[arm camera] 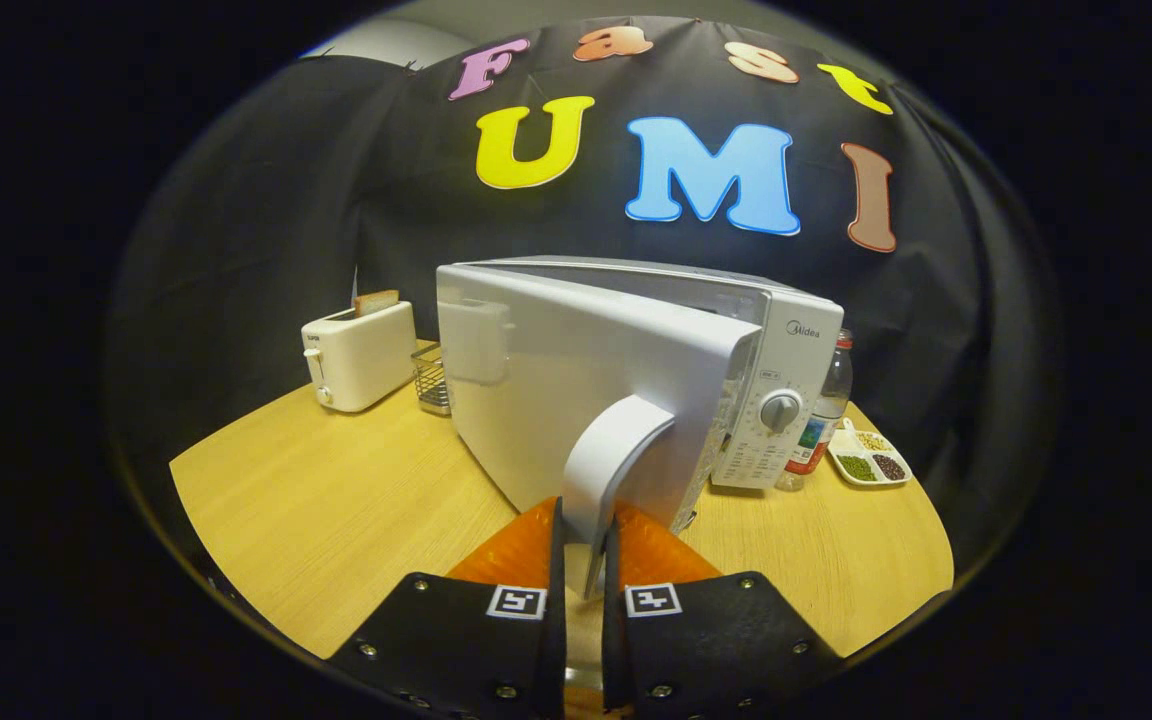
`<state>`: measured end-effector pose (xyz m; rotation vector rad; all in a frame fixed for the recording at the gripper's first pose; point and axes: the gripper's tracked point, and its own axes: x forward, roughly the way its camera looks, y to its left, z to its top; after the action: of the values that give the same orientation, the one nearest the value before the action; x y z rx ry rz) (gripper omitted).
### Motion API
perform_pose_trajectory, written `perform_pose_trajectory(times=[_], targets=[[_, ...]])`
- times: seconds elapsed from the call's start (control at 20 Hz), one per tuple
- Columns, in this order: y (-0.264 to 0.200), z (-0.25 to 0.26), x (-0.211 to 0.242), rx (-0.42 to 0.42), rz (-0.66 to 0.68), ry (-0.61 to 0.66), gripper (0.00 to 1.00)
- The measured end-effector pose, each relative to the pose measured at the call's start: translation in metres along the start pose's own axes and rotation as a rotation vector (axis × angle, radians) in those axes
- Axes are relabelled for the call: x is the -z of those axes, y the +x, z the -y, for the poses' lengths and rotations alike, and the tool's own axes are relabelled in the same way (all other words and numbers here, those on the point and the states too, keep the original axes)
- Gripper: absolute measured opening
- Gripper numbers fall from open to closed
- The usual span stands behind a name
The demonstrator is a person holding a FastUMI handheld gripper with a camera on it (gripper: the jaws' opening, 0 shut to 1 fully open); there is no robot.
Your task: Open the microwave, put the food inside, and close the microwave door.
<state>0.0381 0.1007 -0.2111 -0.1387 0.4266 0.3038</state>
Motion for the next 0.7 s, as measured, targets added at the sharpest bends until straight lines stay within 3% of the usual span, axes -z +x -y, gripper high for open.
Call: perform_pose_trajectory(times=[0.25, 0.5, 0.7], targets=[[-0.019, -0.041, 0.007, 0.001, -0.014, -0.053, 0.18], [-0.034, -0.102, 0.011, -0.064, -0.007, -0.055, 0.28], [-0.042, -0.146, 0.011, -0.078, 0.002, -0.089, 0.28]])
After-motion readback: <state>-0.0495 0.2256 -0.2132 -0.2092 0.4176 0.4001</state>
